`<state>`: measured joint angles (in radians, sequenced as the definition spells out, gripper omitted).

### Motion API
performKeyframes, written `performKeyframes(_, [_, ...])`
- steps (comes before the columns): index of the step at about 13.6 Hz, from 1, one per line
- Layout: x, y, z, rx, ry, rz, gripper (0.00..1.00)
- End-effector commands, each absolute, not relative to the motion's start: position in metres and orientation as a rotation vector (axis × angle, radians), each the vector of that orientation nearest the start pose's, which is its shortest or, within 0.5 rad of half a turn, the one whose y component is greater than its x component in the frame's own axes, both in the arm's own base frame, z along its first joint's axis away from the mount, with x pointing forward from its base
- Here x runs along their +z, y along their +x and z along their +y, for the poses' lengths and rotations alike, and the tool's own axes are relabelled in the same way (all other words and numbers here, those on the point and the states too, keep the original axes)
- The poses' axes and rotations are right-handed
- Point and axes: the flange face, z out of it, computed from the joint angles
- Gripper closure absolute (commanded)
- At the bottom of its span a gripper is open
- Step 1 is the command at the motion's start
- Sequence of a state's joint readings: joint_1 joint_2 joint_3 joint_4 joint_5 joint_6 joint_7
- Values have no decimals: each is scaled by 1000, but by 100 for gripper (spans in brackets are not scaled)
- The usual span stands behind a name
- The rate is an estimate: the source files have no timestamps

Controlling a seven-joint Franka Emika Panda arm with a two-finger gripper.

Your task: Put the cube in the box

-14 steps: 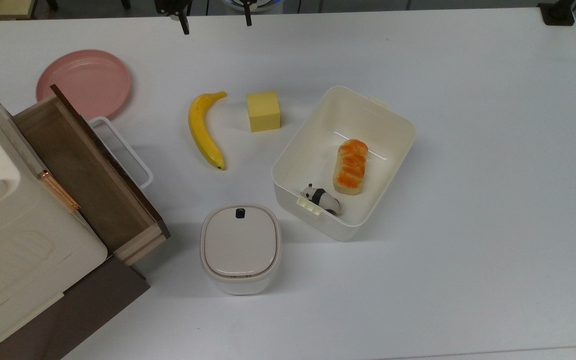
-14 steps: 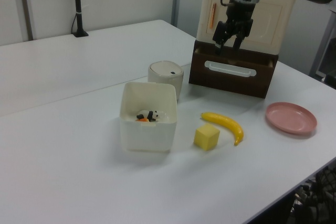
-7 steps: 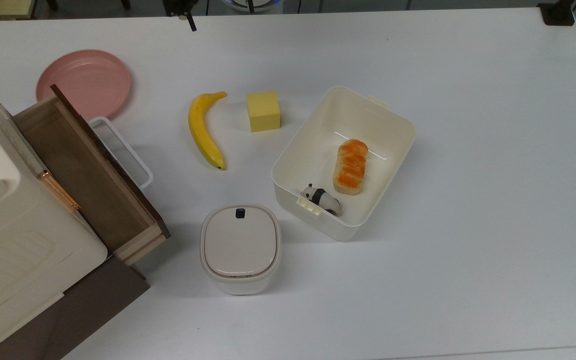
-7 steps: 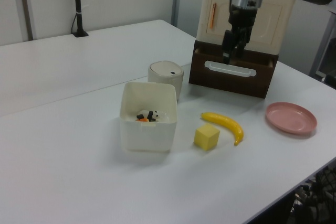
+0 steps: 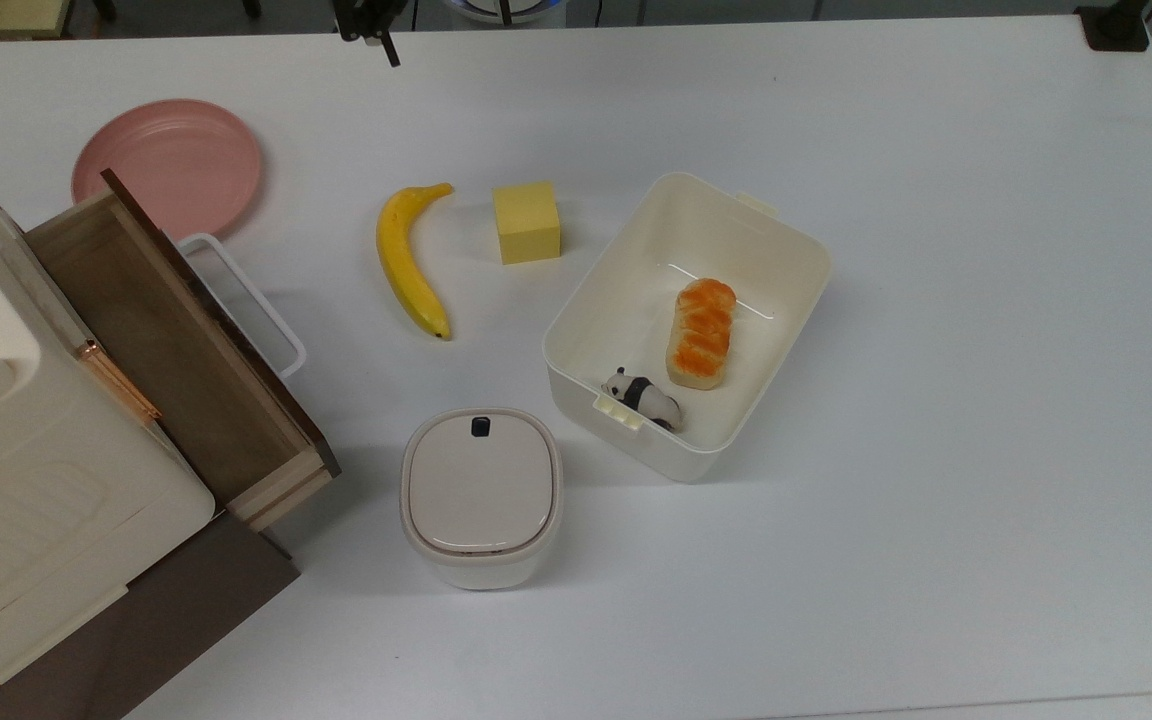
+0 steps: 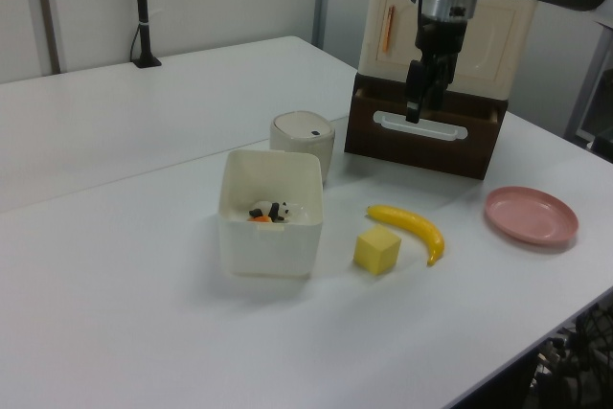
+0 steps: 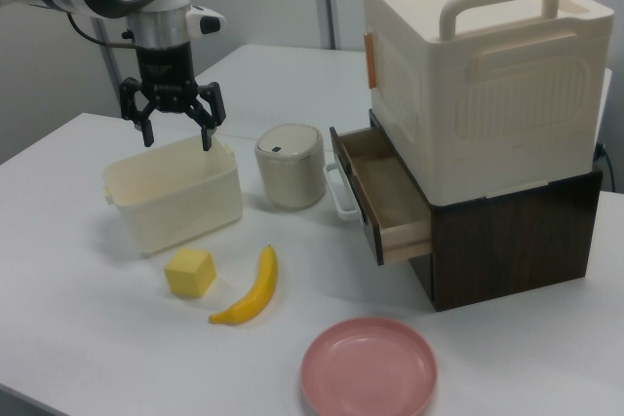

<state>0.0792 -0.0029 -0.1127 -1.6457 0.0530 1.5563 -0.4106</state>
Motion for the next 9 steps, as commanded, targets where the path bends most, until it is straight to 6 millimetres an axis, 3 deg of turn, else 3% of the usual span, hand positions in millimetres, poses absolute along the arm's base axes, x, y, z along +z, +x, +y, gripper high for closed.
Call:
performKeyframes(1, [588,537,-14,176,-3046,-579,0])
performKeyframes(3, [589,525,-20,286,-2953,-896,0])
performKeyframes(4, [593,521,-26,306,-2951,-952,0])
performKeyframes(7, [586,517,-52,355,-2980,-905,0])
performKeyframes(9, [582,516,-48,361,-2985,-866,0])
